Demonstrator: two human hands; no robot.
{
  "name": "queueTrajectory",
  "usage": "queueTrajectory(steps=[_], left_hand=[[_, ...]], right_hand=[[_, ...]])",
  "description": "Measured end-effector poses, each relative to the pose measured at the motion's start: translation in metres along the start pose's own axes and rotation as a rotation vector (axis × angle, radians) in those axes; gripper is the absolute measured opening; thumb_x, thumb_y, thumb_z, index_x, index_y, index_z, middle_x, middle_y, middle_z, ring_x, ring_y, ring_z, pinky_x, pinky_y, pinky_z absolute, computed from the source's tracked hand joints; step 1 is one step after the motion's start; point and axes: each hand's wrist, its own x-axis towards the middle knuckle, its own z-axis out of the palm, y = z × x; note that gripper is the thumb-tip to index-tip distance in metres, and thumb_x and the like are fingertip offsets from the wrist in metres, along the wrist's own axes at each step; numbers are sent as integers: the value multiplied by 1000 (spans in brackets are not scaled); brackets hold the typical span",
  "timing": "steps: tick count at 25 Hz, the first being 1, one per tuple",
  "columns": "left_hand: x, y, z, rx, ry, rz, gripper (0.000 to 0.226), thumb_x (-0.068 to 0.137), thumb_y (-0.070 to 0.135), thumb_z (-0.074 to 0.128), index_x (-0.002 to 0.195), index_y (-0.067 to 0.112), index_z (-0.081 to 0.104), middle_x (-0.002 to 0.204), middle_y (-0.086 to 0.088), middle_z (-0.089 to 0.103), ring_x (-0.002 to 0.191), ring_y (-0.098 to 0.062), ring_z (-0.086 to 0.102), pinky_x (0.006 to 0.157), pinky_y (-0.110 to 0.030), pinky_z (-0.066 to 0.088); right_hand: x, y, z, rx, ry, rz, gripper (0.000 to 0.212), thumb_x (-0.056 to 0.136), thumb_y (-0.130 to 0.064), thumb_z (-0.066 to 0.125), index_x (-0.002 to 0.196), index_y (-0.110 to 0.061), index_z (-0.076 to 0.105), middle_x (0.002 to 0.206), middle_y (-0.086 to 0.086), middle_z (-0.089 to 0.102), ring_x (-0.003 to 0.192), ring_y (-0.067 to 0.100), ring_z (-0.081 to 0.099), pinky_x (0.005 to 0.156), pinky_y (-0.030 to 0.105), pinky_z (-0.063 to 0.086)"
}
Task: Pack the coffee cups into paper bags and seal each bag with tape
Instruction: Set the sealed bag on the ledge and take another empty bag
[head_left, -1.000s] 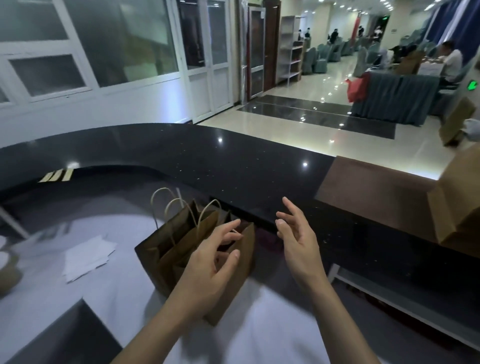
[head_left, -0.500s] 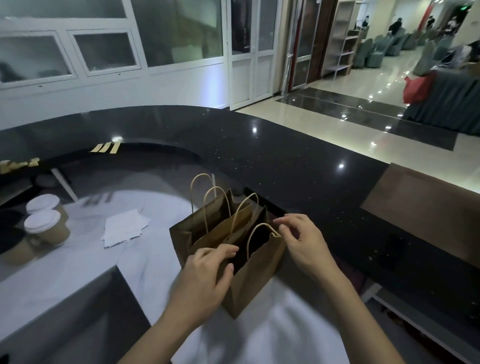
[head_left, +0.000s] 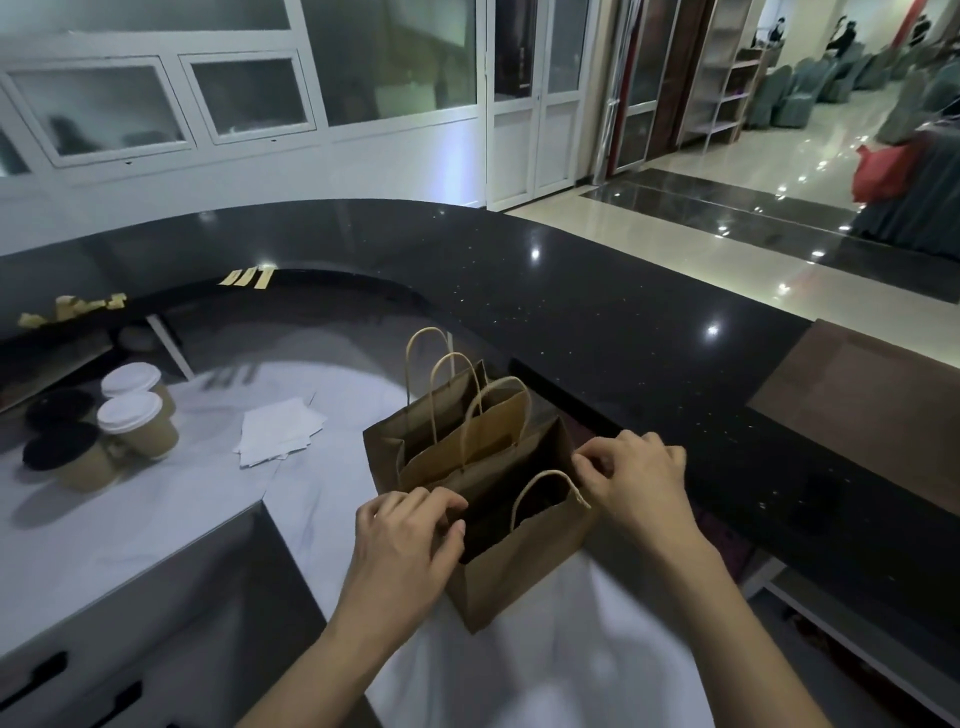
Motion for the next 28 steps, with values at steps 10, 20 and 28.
queueTrajectory(steps=[10, 20, 28], left_hand=[[-31, -2, -4, 58, -37, -214, 23, 92, 45, 57, 114, 43, 62, 153, 7, 30, 141, -15, 27, 116, -39, 28], [-54, -1, -8, -163, -242, -398, 80, 86, 50, 57, 155, 35, 20, 163, 11, 17, 145, -18, 31, 116, -46, 35], [-93, 5, -21, -320, -261, -363, 100, 85, 27, 67, 158, 41, 0, 164, 24, -7, 151, -12, 17, 119, -36, 32]], right_hand=[[-23, -11, 9, 191, -186, -27, 32, 99, -31, 50, 123, -38, 71, 146, -6, 45, 131, 16, 45, 109, 40, 40], [-66, -14, 0, 366, -243, 43, 54, 100, -11, 54, 151, -25, 46, 145, -1, 52, 122, 16, 57, 99, 33, 53], [-94, -20, -11, 373, -296, -6, 69, 97, -10, 61, 158, -27, 33, 156, -2, 39, 134, 17, 47, 98, 28, 47]])
